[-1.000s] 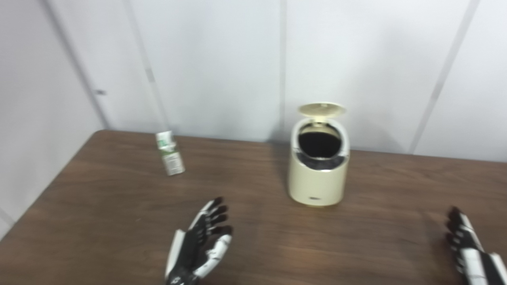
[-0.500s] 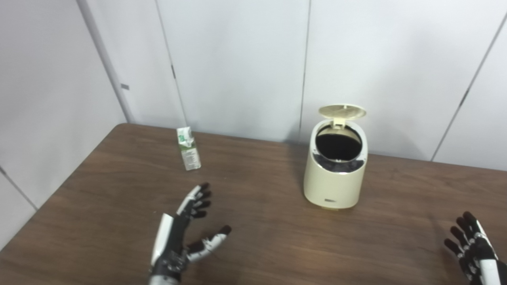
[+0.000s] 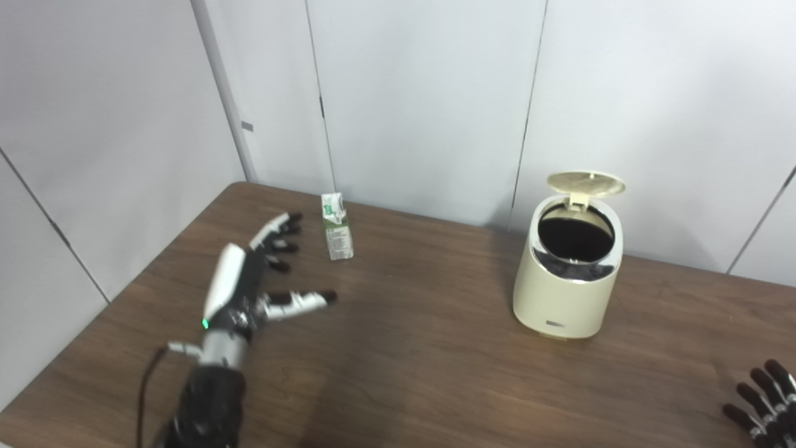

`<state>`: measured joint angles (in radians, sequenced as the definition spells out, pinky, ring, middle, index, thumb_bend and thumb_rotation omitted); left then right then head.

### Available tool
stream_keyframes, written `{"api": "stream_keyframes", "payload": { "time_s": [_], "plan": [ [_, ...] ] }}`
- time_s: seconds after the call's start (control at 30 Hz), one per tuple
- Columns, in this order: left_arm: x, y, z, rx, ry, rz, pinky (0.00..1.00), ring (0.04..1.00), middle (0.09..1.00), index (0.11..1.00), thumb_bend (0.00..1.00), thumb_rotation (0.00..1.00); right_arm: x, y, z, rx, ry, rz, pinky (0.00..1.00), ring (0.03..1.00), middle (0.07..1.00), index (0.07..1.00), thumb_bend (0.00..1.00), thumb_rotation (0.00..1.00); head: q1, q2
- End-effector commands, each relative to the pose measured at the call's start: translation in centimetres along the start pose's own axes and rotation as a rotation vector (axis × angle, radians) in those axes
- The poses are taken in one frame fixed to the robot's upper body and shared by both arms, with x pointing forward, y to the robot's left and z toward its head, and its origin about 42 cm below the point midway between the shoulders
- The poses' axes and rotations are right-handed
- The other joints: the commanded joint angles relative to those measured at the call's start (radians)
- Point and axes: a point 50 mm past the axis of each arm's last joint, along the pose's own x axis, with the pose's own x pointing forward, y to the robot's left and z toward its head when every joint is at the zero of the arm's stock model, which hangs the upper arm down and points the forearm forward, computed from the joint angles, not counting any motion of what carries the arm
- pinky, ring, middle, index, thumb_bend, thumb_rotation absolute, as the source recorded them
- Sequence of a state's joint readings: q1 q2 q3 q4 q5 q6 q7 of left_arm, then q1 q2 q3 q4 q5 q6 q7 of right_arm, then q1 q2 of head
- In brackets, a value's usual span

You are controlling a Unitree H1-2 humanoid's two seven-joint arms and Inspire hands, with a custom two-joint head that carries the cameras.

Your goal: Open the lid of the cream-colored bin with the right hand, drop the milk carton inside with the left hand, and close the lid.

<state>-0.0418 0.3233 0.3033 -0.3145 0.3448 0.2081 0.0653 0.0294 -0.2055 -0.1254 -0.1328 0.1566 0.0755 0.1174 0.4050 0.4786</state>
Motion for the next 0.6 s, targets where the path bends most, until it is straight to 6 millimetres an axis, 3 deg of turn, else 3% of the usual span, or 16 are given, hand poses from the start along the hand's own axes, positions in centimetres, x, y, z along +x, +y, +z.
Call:
{"api": "stream_keyframes", "payload": {
  "time_s": [0.0, 0.2, 0.4, 0.57],
  "plan": [
    [1.7, 1.4, 0.7, 0.028, -0.025, 0.035, 0.56, 0.728, 0.842, 0.892, 0.87, 0.04, 0.8, -0.4, 1.3, -0.014, -0.060, 0.008, 0.79, 0.902, 0.932, 0.921, 0.70, 0.90, 0.001, -0.001],
    [5.2, 1.7, -0.5, 0.128, 0.053, 0.007, 0.58, 0.734, 0.836, 0.898, 0.87, 0.08, 1.0, -0.6, 0.9, -0.005, -0.059, 0.014, 0.79, 0.901, 0.934, 0.921, 0.70, 0.90, 0.007, -0.010],
    [8.7, 0.7, -1.2, 0.159, 0.067, -0.042, 0.72, 0.820, 0.888, 0.912, 0.93, 0.14, 1.1, -0.6, 0.6, 0.020, -0.053, 0.014, 0.81, 0.906, 0.932, 0.909, 0.72, 0.87, 0.015, -0.018],
    [11.9, -0.6, -1.1, 0.143, 0.087, -0.108, 0.73, 0.852, 0.920, 0.952, 0.96, 0.18, 1.0, -0.5, 0.6, 0.018, -0.057, 0.013, 0.81, 0.907, 0.931, 0.909, 0.75, 0.87, 0.014, -0.016]
  ]
}}
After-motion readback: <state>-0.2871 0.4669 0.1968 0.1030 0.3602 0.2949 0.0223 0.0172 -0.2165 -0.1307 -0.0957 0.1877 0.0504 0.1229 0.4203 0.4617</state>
